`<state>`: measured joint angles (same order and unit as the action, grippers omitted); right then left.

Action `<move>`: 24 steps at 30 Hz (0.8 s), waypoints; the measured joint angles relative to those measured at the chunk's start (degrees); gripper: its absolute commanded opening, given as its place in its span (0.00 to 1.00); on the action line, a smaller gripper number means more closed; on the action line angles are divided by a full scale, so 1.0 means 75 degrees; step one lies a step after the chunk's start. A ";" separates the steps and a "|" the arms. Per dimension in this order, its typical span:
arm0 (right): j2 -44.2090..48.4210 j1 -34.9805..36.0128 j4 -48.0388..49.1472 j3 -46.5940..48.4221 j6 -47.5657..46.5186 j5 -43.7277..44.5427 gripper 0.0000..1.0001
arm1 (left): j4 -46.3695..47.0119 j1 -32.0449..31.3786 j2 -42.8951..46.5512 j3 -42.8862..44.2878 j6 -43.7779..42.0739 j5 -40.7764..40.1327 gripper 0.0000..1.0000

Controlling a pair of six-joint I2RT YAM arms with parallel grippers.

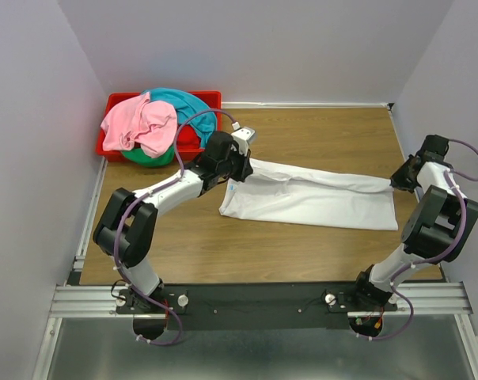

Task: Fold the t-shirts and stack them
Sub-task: Fold the tshirt

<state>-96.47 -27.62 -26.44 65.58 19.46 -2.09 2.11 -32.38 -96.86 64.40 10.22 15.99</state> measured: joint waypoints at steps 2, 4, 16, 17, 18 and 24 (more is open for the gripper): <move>0.0000 0.0000 0.0000 -0.0038 -0.0003 0.0047 0.02 | -0.0006 0.0000 0.0082 -0.0105 0.0052 -0.0108 0.00; 0.0000 0.0000 0.0000 -0.0085 -0.0003 0.0114 0.02 | 0.0003 0.0000 0.0143 -0.0146 0.0099 -0.0184 0.00; 0.0000 0.0000 0.0003 -0.0376 0.0015 0.0396 0.30 | 0.0026 -0.0111 0.0160 -0.0431 0.0271 -0.0236 0.36; 0.0000 0.0000 0.0000 -0.0411 0.0015 0.0423 0.37 | 0.0009 -0.0137 0.0166 -0.0478 0.0265 -0.0239 0.41; 0.0000 0.0000 0.0009 -0.0466 -0.0003 0.0472 0.42 | -0.0009 -0.0152 0.0189 -0.0560 0.0294 -0.0242 0.48; 0.0280 0.0000 -0.0041 -0.0866 0.0198 0.0697 0.62 | -0.0280 -0.0172 0.0880 -0.1096 0.0466 -0.0245 0.65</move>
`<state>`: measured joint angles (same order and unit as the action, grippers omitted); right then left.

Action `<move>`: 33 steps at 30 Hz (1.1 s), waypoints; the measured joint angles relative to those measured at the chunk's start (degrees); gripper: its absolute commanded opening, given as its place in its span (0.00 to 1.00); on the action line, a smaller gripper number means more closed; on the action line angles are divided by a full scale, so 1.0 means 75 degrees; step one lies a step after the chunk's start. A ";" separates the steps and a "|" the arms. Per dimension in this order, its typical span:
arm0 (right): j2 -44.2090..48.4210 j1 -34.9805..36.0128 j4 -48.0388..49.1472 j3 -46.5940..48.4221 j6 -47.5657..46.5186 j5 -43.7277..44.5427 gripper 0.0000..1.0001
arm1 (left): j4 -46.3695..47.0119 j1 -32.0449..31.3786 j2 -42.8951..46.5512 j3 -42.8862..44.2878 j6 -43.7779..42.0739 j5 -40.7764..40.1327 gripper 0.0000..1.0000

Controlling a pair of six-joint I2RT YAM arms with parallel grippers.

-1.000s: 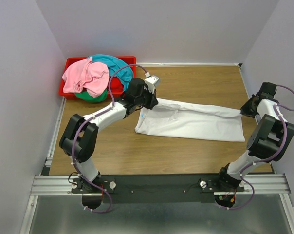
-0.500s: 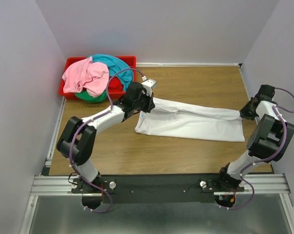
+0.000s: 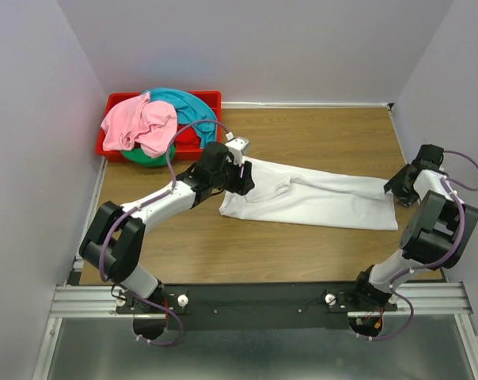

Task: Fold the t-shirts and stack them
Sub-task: Fold the tshirt

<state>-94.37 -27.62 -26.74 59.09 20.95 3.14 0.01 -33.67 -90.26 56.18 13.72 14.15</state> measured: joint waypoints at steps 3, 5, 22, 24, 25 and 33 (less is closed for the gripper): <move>0.0335 0.0003 0.0015 -0.0015 0.0064 0.0000 0.62 | -0.0009 -0.0009 0.0326 0.0017 0.0023 0.0003 0.65; 0.0673 0.0070 0.0017 0.0003 0.0082 -0.0015 0.62 | -0.0020 -0.0015 0.0283 0.0216 0.0070 0.0003 0.65; 0.0685 0.1734 0.0807 0.0289 0.0154 -0.1218 0.59 | -0.0854 -0.0615 -0.3069 0.4433 0.0408 -0.0119 0.65; 0.0519 0.1766 0.0874 0.0224 0.0157 -0.1355 0.59 | -0.0886 -0.0775 -0.3348 0.4680 0.0466 -0.0119 0.65; 0.0417 0.1792 0.0901 0.0154 0.0152 -0.1437 0.59 | -0.0883 -0.0816 -0.3442 0.4730 0.0475 -0.0122 0.65; 0.0166 0.1848 0.1029 -0.0356 0.0149 -0.1719 0.58 | -0.1081 -0.1075 -0.4272 0.4841 0.0498 -0.0122 0.65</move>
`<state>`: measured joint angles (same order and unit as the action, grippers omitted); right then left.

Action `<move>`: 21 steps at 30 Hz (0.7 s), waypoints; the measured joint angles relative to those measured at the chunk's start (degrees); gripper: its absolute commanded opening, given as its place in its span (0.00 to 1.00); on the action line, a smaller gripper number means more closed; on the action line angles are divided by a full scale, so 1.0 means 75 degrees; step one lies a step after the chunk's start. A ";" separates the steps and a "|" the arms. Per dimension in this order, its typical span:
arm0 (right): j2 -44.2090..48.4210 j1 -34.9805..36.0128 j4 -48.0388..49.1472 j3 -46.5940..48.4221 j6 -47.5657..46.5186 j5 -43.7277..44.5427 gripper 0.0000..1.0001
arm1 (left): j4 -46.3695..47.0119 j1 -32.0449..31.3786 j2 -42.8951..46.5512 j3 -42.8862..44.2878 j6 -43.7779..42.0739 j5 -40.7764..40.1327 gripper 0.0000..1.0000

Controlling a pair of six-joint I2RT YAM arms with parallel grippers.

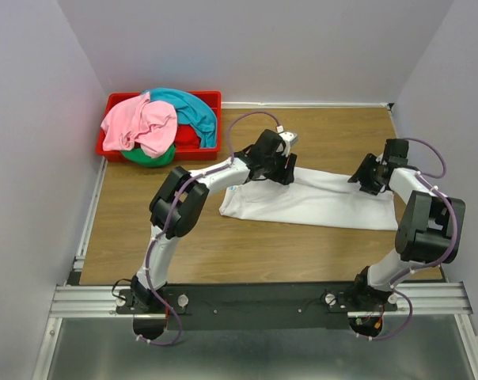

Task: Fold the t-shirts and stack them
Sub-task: Fold the tshirt

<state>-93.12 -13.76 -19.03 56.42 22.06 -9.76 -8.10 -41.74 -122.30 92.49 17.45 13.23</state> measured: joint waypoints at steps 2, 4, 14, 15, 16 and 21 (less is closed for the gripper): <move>0.0000 0.0015 0.0026 -0.0134 0.0000 -0.0009 0.58 | -0.0035 -0.0026 -0.0146 0.0000 -0.0003 -0.0003 0.64; 0.0000 0.0026 0.0026 -0.0277 0.0000 -0.0009 0.58 | -0.0055 -0.0029 -0.0236 0.0000 -0.0006 -0.0026 0.64; 0.0000 0.0026 0.0026 -0.0624 0.0000 -0.0006 0.57 | -0.0050 -0.0152 -0.0274 -0.0525 -0.0111 -0.0192 0.57; 0.0003 0.0026 0.0026 -0.0641 0.0000 0.0000 0.57 | -0.0050 -0.0152 -0.0248 -0.0542 -0.0128 -0.0201 0.56; 0.0003 0.0026 0.0029 -0.0650 0.0000 0.0003 0.57 | -0.0032 -0.0152 -0.0201 -0.0629 -0.0181 -0.0236 0.52; 0.0003 0.0026 0.0029 -0.0664 0.0003 0.0035 0.57 | 0.0064 -0.0152 0.0020 -0.1029 -0.0338 -0.0326 0.33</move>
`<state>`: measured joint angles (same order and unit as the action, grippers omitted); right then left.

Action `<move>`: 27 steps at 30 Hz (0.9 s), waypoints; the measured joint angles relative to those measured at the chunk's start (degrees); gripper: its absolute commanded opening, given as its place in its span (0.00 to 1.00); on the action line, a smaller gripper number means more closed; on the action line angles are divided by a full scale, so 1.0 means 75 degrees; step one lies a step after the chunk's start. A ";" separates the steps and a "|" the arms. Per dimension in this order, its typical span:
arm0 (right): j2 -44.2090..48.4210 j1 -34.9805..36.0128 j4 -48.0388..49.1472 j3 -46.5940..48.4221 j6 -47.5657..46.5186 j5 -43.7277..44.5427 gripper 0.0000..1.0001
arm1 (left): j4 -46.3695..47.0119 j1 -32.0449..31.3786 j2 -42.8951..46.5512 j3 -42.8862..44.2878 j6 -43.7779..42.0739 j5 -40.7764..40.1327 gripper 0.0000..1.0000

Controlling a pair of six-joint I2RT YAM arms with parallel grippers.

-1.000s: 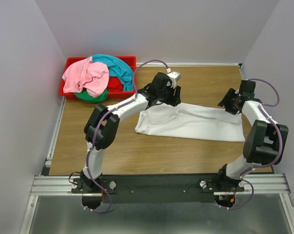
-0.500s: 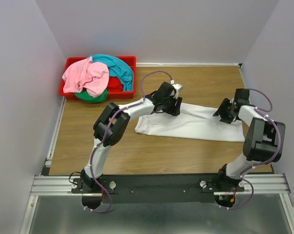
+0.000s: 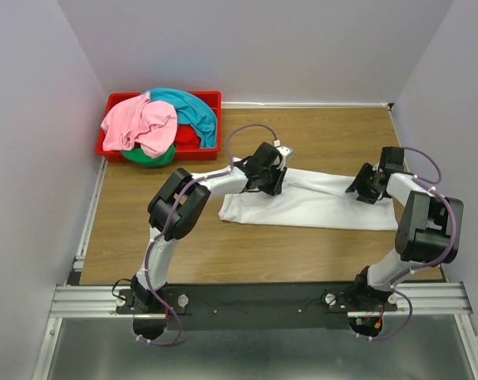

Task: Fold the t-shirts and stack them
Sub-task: Fold the tshirt

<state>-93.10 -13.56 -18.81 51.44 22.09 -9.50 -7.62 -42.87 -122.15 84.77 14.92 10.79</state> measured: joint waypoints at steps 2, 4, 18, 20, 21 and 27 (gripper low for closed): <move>0.0000 0.0000 0.0000 -0.0003 0.0000 0.0012 0.57 | 0.0015 -0.0003 0.0052 -0.0114 -0.0047 -0.0041 0.27; 0.0000 0.0000 0.0000 -0.0006 0.0000 0.0032 0.57 | 0.0026 -0.0003 0.0090 -0.0175 -0.0076 -0.0079 0.20; -0.0009 0.0015 -0.0026 -0.0009 0.0085 0.0376 0.57 | -0.0629 -0.0134 0.0746 -0.0472 -0.0446 -0.0143 0.24; -0.0020 0.0015 -0.0023 -0.0009 0.0108 0.0382 0.57 | -0.0711 -0.0172 0.0828 -0.0475 -0.0536 -0.0128 0.26; -0.0023 0.0015 -0.0020 -0.0009 0.0114 0.0382 0.57 | -0.0746 -0.0198 0.0854 -0.0481 -0.0597 -0.0111 0.28; -0.0032 0.0015 -0.0020 -0.0006 0.0119 0.0388 0.57 | -0.0845 -0.0405 0.0915 -0.0595 -0.0764 0.0289 0.42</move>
<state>-93.34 -13.45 -18.96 51.40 22.98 -6.59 -13.96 -45.91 -115.28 80.31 9.19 12.95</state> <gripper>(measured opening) 0.568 0.364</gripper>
